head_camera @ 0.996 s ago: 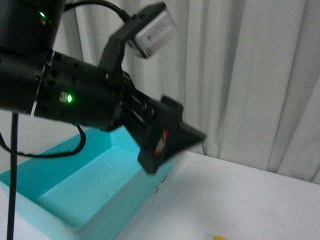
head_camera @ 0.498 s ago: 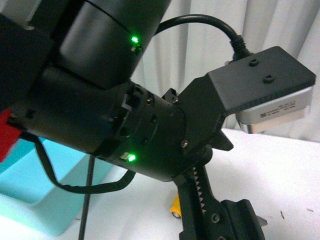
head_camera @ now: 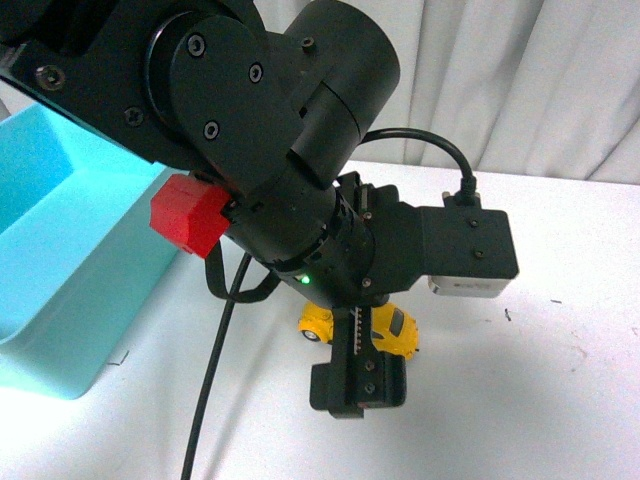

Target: Wind up and store yellow beetle toy

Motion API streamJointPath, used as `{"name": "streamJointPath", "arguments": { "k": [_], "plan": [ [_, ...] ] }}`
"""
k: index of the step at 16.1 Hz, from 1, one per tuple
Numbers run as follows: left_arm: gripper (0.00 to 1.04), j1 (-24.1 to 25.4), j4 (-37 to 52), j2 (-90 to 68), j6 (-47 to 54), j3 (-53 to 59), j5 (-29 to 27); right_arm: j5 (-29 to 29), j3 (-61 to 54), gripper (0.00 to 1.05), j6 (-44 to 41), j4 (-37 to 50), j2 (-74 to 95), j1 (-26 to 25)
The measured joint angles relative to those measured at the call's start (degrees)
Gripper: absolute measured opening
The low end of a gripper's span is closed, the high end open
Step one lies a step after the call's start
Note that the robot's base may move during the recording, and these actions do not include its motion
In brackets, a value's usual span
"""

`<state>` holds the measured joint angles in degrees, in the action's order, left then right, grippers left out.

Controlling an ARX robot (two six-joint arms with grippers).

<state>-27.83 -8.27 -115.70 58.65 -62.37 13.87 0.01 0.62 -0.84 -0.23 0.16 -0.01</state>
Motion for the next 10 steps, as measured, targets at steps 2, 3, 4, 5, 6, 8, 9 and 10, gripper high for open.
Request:
{"name": "streamJointPath", "arguments": {
  "k": [2, 3, 4, 5, 6, 8, 9, 10],
  "plan": [
    [0.98, 1.2, -1.0, -3.2, 2.2, -3.0, -1.4, 0.0, 0.0, 0.98, 0.0, 0.0, 0.0, 0.0],
    [0.98, 1.2, -1.5, -3.8, 3.4, -3.3, -2.0, 0.0, 0.0, 0.98, 0.0, 0.0, 0.0, 0.0],
    [0.98, 1.2, -2.9, -4.3, 4.9, -3.4, -2.9, 0.0, 0.0, 0.98, 0.0, 0.0, 0.0, 0.0],
    [0.98, 1.4, -4.6, -4.9, 6.3, -3.4, -3.4, 0.0, 0.0, 0.98, 0.0, 0.0, 0.0, 0.0],
    [0.98, 1.6, -5.2, -5.0, 6.6, -3.5, -3.0, 0.0, 0.0, 0.98, 0.0, 0.0, 0.0, 0.0],
    [0.98, 1.8, -4.4, -5.0, 7.6, -3.5, -3.4, 0.0, 0.0, 0.98, 0.0, 0.0, 0.0, 0.0],
    [0.98, 1.8, -4.3, -5.1, 7.9, -3.5, -3.6, 0.0, 0.0, 0.98, 0.0, 0.0, 0.0, 0.0],
    [0.98, 1.8, -4.2, -5.1, 8.0, -3.5, -3.9, 0.0, 0.0, 0.98, 0.0, 0.0, 0.0, 0.0]
  ]
}}
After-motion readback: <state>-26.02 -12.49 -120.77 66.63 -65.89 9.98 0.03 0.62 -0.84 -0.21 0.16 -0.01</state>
